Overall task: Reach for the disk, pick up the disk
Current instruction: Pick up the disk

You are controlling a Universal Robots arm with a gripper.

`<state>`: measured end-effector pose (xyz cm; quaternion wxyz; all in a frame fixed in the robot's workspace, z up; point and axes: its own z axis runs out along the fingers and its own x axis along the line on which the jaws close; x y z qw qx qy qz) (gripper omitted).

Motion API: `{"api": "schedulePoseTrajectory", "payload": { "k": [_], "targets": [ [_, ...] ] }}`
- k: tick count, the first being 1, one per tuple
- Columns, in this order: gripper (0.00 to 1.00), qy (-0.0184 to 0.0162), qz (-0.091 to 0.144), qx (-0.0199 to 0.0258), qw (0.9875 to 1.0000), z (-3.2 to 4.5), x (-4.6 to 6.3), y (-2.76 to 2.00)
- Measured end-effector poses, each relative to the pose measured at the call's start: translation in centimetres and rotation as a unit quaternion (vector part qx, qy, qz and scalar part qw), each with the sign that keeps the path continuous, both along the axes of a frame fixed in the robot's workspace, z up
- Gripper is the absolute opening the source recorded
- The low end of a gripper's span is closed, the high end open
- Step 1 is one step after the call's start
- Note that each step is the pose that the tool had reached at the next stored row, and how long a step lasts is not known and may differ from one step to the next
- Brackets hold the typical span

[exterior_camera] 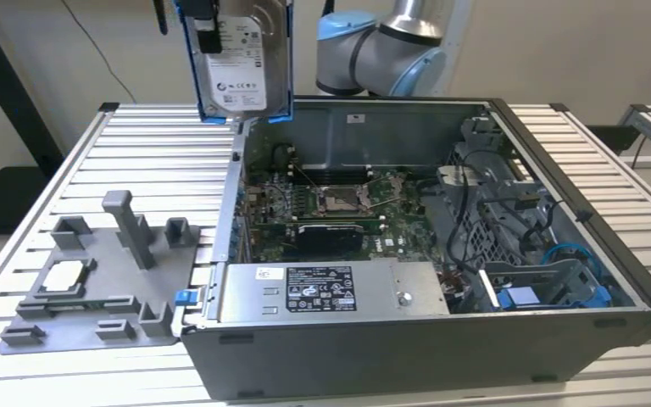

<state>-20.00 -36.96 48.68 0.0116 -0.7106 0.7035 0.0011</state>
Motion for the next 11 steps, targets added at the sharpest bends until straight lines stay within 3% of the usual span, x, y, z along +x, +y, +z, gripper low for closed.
{"api": "schedulePoseTrajectory", "payload": {
  "k": [11],
  "targets": [
    [0.00,0.0000,0.000,0.0000,1.0000,0.00,4.6,0.00]
  ]
}}
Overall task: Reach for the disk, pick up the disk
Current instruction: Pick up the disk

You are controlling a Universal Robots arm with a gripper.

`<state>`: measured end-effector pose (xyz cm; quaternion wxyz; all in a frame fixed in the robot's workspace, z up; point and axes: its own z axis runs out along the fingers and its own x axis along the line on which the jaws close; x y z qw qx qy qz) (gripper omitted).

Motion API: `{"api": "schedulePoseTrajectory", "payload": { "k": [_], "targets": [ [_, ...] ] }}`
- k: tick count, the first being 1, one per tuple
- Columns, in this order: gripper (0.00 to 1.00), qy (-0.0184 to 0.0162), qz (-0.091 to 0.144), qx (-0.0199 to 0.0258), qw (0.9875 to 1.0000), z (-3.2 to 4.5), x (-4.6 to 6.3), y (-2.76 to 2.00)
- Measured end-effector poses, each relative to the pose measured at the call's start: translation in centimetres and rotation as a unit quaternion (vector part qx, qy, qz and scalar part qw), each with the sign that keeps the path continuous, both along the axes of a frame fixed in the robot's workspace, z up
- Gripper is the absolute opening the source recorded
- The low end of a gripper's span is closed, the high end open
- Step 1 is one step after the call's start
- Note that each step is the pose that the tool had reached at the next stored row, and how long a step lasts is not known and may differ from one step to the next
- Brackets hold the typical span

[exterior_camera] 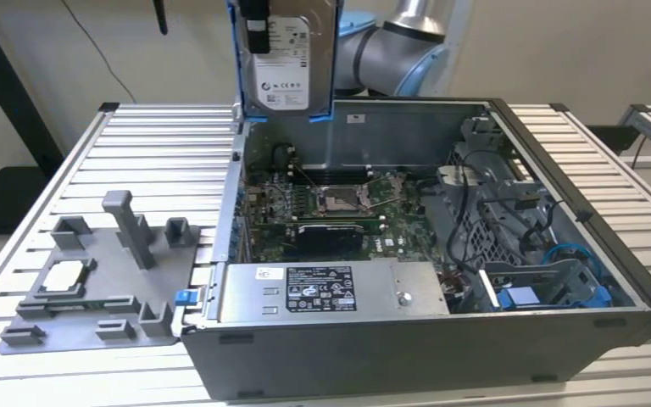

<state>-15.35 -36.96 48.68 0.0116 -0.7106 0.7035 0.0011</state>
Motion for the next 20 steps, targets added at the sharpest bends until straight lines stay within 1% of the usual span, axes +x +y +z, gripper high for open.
{"api": "schedulePoseTrajectory", "payload": {
  "k": [20],
  "targets": [
    [0.00,0.0000,0.000,0.0000,1.0000,0.00,9.1,0.00]
  ]
}}
